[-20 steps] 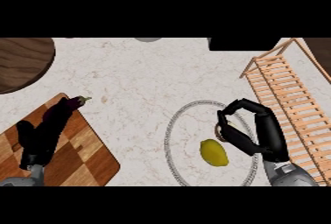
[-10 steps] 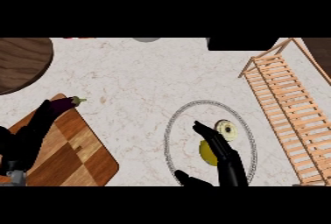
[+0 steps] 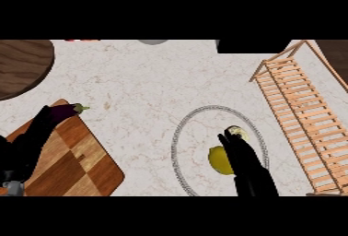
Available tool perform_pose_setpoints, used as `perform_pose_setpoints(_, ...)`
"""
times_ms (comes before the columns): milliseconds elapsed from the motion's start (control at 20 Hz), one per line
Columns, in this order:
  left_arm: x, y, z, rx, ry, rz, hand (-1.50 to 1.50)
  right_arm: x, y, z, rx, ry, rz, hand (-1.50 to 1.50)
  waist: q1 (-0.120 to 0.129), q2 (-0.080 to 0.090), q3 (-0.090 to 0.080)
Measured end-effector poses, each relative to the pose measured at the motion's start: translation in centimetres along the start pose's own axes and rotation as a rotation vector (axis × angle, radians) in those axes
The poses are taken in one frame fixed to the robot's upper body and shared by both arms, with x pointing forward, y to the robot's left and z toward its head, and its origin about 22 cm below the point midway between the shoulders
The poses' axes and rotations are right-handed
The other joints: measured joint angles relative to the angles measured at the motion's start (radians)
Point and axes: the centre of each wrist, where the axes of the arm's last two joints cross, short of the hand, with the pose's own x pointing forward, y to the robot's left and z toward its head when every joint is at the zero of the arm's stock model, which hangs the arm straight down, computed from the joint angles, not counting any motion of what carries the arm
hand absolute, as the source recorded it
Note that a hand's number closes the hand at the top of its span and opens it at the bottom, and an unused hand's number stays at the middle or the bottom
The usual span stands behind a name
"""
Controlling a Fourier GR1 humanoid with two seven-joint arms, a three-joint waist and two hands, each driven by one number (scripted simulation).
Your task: Pick the lemon from the placemat and place it in the tiered shelf
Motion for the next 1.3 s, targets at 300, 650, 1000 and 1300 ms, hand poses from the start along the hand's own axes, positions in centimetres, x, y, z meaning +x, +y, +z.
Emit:
perform_pose_setpoints(300, 0.3, -0.2, 0.0, -0.012, -0.003, 0.000, 0.00, 1.7, -1.6, 0.0, 0.208, 0.082, 0.293, -1.50, 0.016, 0.005, 0.001)
perform_pose_setpoints(650, 0.0, 0.7, -0.5, -0.010, -0.015, 0.001, 0.00, 4.3, -2.2, -1.4, 0.298, 0.093, 0.447, -1.50, 0.017, 0.006, 0.005)
perform_pose_setpoints(1000, 0.1, 0.3, -0.6, -0.015, -0.016, 0.004, 0.00, 3.7, -1.4, -3.8, 0.330, 0.128, 0.502, -1.50, 0.016, 0.007, 0.007)
perform_pose_setpoints(1300, -0.3, 0.0, -0.7, -0.004, -0.011, 0.006, 0.00, 2.4, -0.3, -4.8, 0.337, 0.168, 0.536, -1.50, 0.014, 0.007, 0.007)
